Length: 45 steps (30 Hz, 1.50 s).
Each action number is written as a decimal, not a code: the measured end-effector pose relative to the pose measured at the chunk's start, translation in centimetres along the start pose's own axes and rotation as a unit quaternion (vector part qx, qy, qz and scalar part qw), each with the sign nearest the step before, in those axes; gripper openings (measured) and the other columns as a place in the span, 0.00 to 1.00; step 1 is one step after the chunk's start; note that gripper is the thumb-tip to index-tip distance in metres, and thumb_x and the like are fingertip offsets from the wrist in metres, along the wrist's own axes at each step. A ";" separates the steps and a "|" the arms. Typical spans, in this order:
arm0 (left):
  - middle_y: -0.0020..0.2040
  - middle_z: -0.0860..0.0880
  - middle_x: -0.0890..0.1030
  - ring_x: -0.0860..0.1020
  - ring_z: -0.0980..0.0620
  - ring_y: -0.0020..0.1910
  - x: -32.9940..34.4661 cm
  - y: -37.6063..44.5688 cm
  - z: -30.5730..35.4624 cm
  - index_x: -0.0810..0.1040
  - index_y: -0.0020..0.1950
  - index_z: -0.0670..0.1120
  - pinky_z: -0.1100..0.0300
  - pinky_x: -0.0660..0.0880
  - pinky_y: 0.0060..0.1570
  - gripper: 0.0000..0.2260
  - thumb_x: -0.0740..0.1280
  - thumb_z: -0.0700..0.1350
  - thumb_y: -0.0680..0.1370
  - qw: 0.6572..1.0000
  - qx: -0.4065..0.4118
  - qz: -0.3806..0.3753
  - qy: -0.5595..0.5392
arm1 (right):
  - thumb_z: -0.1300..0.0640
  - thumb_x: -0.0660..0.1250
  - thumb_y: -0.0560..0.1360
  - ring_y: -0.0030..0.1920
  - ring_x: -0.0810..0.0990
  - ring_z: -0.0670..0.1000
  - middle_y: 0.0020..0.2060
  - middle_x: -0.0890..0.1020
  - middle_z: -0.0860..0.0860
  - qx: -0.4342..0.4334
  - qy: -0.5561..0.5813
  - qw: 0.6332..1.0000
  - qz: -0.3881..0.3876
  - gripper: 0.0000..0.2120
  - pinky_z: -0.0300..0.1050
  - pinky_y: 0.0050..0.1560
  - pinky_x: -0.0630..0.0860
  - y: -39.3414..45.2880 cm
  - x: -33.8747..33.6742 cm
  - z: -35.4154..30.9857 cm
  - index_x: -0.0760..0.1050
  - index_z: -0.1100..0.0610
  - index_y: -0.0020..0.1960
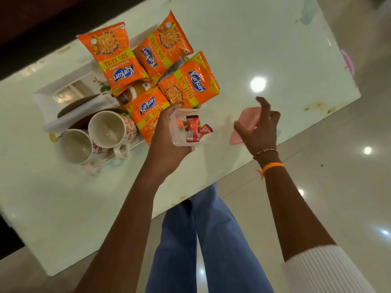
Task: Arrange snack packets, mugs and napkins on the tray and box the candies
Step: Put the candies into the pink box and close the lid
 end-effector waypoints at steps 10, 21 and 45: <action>0.61 0.59 0.71 0.75 0.63 0.56 -0.4 -1.9 -1.8 0.65 0.63 0.60 0.64 0.80 0.47 0.35 0.75 0.33 0.65 0.993 -0.043 -0.044 -0.104 | 0.50 0.83 0.46 0.57 0.74 0.52 0.51 0.75 0.50 0.143 0.610 0.752 -0.204 0.36 0.47 0.57 0.74 -6.3 0.5 -2.3 0.69 0.49 0.48; 0.71 0.45 0.66 0.67 0.46 0.70 -1.6 -2.4 -1.3 0.59 0.72 0.51 0.46 0.75 0.61 0.37 0.69 0.29 0.70 0.970 -0.059 -0.135 -0.194 | 0.56 0.81 0.55 0.65 0.66 0.59 0.61 0.68 0.54 0.035 0.571 0.757 -0.315 0.34 0.49 0.50 0.80 -7.7 2.7 -4.8 0.64 0.52 0.53; 0.74 0.49 0.62 0.66 0.50 0.69 0.1 -3.9 -2.8 0.53 0.74 0.57 0.54 0.67 0.67 0.32 0.57 0.41 0.72 0.970 -0.125 -0.052 -0.204 | 0.35 0.59 0.72 0.48 0.80 0.59 0.46 0.79 0.57 0.355 0.288 0.876 -0.154 0.21 0.48 0.37 0.80 -8.5 5.0 -5.8 0.70 0.52 0.37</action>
Point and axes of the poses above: each hand's wrist, its own y-axis towards the middle knuckle, its own x-axis out of the palm, z = x × y, the point moved 3 cm from there along y, towards the middle knuckle
